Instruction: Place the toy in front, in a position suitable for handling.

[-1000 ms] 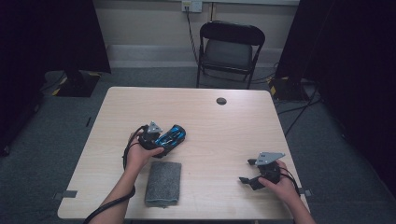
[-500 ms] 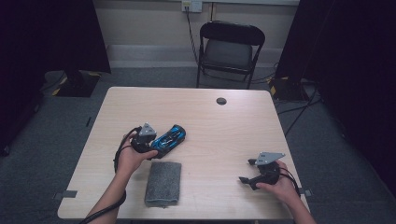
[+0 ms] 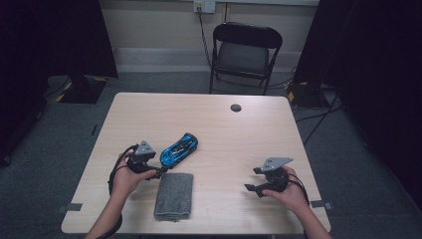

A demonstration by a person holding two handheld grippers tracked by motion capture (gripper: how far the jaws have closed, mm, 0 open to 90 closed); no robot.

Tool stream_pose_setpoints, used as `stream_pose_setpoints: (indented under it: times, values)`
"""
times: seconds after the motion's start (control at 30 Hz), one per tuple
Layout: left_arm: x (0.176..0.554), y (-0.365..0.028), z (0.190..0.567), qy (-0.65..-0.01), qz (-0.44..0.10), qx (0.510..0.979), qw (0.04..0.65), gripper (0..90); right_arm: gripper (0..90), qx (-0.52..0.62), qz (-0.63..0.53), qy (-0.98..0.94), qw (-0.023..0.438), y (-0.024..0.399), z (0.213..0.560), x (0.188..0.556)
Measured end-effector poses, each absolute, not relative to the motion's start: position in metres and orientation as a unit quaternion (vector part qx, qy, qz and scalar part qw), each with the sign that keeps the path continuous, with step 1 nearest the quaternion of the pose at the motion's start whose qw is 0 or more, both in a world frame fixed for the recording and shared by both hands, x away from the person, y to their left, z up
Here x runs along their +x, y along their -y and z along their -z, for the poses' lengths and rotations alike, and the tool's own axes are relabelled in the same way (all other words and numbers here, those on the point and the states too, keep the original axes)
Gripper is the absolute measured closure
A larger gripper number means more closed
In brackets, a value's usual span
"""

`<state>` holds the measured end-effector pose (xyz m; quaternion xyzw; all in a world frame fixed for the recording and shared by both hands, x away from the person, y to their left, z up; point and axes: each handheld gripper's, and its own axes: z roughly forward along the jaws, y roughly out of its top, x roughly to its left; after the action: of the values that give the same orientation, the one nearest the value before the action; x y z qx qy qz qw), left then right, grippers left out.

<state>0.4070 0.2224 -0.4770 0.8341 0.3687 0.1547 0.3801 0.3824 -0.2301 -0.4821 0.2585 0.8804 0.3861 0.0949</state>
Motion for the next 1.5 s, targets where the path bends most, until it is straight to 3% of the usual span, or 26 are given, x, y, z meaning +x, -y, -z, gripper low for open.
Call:
stream_pose_setpoints:
  times: [0.63, 1.5]
  values:
    - [0.394, -0.237, 0.478, -0.376, -0.158, 0.827, 0.388, 20.5, 30.7, 0.197, -0.412, -0.889, 0.029, 0.123, 0.467, 0.383]
    - [0.393, -0.237, 0.482, -0.371, -0.156, 0.829, 0.388, 19.8, 30.4, 0.11, -0.397, -0.911, 0.01, 0.028, 0.469, 0.376]
